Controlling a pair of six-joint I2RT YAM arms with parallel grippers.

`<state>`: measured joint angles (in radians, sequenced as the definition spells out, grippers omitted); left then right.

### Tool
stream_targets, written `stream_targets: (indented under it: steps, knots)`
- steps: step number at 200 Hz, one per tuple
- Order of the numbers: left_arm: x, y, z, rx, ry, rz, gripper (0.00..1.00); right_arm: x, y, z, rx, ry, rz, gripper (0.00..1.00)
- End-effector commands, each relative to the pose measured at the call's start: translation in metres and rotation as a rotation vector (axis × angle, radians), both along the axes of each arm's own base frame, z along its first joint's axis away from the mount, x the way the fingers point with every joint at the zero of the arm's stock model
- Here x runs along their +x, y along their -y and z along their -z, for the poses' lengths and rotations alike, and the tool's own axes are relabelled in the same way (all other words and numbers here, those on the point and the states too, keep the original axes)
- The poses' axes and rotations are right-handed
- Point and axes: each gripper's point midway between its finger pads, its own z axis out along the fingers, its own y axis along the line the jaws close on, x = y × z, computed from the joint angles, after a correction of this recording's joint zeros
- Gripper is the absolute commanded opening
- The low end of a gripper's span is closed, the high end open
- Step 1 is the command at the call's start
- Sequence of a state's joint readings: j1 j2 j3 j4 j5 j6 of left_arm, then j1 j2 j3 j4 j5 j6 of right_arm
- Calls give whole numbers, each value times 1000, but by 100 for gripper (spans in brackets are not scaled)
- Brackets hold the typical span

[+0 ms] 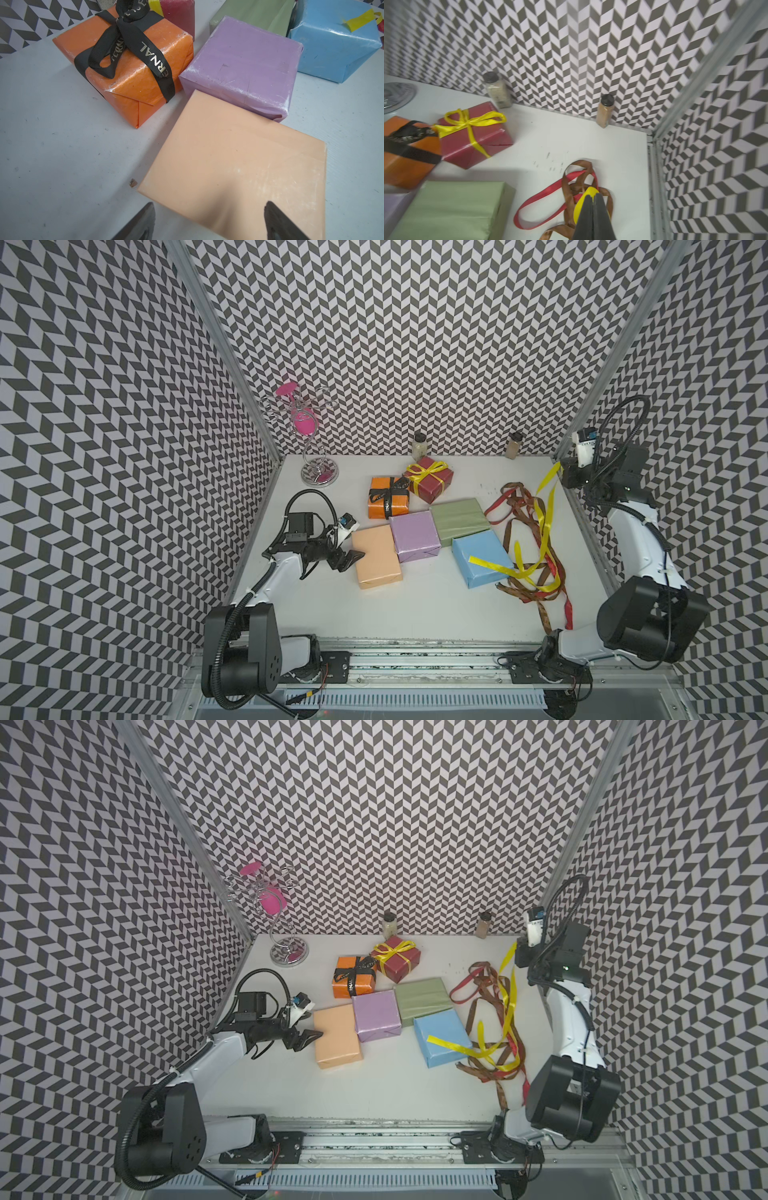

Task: Untie the ribbon bows on the gift boxes
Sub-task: Place the ribbon at the center of the board, then move the ribbon to the center of the board.

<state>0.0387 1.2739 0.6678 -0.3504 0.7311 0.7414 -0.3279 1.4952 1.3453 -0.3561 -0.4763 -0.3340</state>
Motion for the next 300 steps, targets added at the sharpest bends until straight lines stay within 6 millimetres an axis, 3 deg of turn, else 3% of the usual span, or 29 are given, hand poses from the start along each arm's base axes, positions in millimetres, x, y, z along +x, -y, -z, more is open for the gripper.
stream_targets:
  steps: [1,37,44,59,85,105,122,146,194,235,300]
  knots:
    - [3,5,-13,-29,21,7,82,7,-25,57,77,-119,-124,0]
    - [21,-7,-17,-9,51,-106,83,18,-25,121,84,-270,-129,1]
    - [24,-9,-19,-8,60,-123,83,18,-26,128,69,-287,-133,7]
    - [29,-12,-23,-7,81,-155,83,18,-28,138,-6,-307,-138,32]
    - [34,-15,-30,2,94,-176,84,6,-38,128,-165,-285,-180,63]
    - [32,-13,-31,-9,69,-163,84,-14,-49,108,-214,-244,-260,77]
    - [25,-4,-32,-39,32,-105,84,-39,-62,103,-263,-252,-378,78]
    - [23,0,-34,-60,24,-90,84,-91,-84,113,-282,-329,-567,78]
    - [29,-7,-40,-42,77,-140,85,-171,-95,169,-336,-397,-629,84]
    - [35,-7,-46,-53,75,-155,85,-204,-95,200,-399,-423,-657,73]
    - [35,-7,-46,-54,72,-159,85,-214,-109,221,-299,-474,-742,64]
